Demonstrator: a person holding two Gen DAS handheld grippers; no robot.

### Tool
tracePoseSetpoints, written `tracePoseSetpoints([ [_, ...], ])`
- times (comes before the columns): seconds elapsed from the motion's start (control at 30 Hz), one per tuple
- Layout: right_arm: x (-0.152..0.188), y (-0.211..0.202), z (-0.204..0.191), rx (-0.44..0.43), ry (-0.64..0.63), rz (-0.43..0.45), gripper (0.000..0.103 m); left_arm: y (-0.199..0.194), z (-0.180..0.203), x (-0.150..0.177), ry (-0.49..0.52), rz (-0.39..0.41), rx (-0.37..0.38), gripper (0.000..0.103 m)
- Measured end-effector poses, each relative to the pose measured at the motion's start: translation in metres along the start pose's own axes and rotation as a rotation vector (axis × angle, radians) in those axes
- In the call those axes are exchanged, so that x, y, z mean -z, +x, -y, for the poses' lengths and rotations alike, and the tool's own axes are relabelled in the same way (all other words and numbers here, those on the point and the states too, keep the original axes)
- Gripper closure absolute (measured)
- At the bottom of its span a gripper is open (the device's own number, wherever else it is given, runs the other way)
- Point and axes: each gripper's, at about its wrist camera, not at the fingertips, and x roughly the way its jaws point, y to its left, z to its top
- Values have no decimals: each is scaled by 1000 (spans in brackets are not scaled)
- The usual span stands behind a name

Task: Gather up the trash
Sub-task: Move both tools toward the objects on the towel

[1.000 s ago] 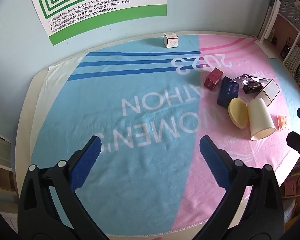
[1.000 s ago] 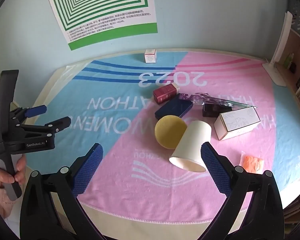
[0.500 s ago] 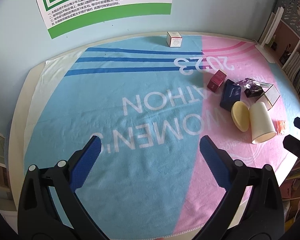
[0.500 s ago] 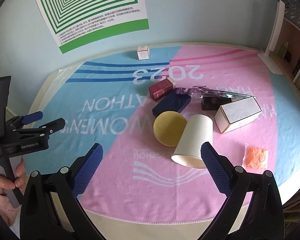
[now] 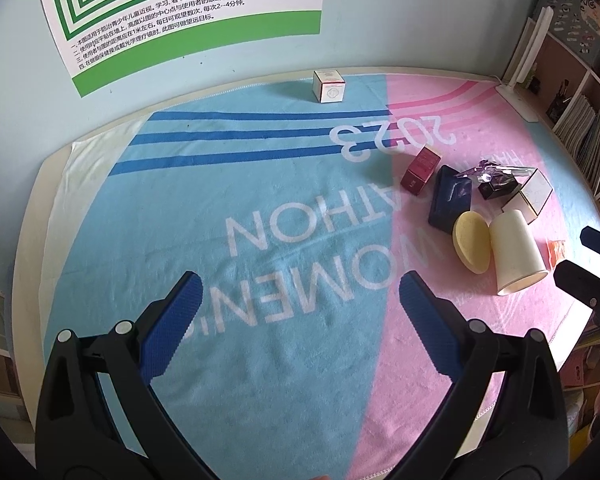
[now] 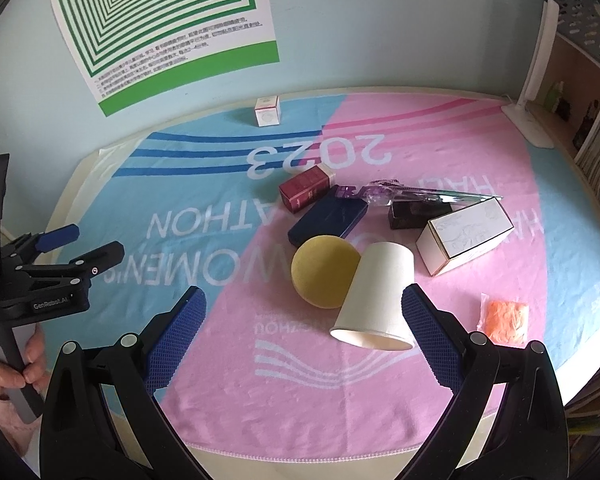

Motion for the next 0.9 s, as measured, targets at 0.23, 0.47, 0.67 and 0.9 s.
tracePoseSetpoints([
  [0.23, -2, 0, 0, 6, -2, 0, 6, -2, 1, 1, 7, 4, 5, 7],
  [0.47, -1, -2, -2, 9, -2, 6, 6, -3, 3, 1, 17, 7, 12, 7],
  [0.67, 0, -5, 1, 20, 4, 10, 6, -4, 6, -1, 26, 15, 23, 7],
  [0.9, 0, -8, 5, 31, 14, 14, 6, -5, 9, -1, 31, 21, 28, 7],
])
